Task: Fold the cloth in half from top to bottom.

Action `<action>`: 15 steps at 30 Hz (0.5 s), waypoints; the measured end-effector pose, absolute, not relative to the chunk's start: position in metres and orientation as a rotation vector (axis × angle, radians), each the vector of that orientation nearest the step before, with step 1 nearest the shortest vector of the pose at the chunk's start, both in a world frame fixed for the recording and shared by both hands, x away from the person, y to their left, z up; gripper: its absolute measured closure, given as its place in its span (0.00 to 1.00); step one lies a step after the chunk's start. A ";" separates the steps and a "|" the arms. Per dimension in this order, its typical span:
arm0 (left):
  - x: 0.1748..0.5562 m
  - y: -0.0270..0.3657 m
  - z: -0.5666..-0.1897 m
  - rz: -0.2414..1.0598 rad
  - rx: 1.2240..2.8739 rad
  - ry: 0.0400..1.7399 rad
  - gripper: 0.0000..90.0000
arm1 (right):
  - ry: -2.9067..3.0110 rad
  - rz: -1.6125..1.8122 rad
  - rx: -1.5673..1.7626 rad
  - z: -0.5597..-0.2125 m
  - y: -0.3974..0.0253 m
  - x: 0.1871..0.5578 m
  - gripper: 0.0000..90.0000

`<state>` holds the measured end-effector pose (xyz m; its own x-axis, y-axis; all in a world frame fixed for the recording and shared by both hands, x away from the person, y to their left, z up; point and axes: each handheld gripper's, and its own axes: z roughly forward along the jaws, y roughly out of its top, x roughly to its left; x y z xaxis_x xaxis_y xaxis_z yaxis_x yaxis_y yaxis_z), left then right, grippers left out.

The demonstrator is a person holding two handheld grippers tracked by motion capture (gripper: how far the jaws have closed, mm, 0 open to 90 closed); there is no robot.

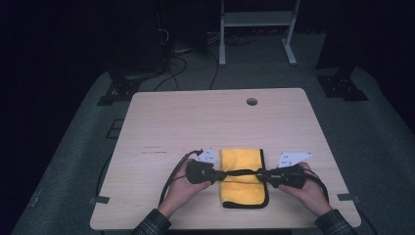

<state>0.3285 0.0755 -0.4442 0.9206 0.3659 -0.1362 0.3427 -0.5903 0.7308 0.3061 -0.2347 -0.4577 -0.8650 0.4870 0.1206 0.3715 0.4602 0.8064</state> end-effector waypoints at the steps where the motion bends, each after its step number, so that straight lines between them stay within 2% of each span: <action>1: 0.326 0.076 -0.445 0.030 2.253 0.498 0.94 | 2.574 1.373 0.761 -0.458 -0.235 0.306 0.86; 4: 0.319 0.076 -0.446 0.022 2.265 0.480 0.93 | 2.594 1.356 0.756 -0.461 -0.235 0.296 0.84; 5: 0.317 0.076 -0.447 0.016 2.272 0.479 0.91 | 2.603 1.345 0.768 -0.463 -0.237 0.291 0.79; 10: 0.309 0.081 -0.445 0.005 2.251 0.474 0.71 | 2.601 1.390 0.782 -0.461 -0.245 0.281 0.71; 15: 0.311 0.088 -0.432 0.026 2.193 0.483 0.69 | 2.539 1.477 0.788 -0.447 -0.252 0.278 0.72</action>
<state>0.3106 0.0875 -0.4318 0.9246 0.3505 -0.1493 0.3322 -0.5499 0.7663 0.2777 -0.2518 -0.4472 -0.8612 0.4800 0.1671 0.3827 0.3959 0.8348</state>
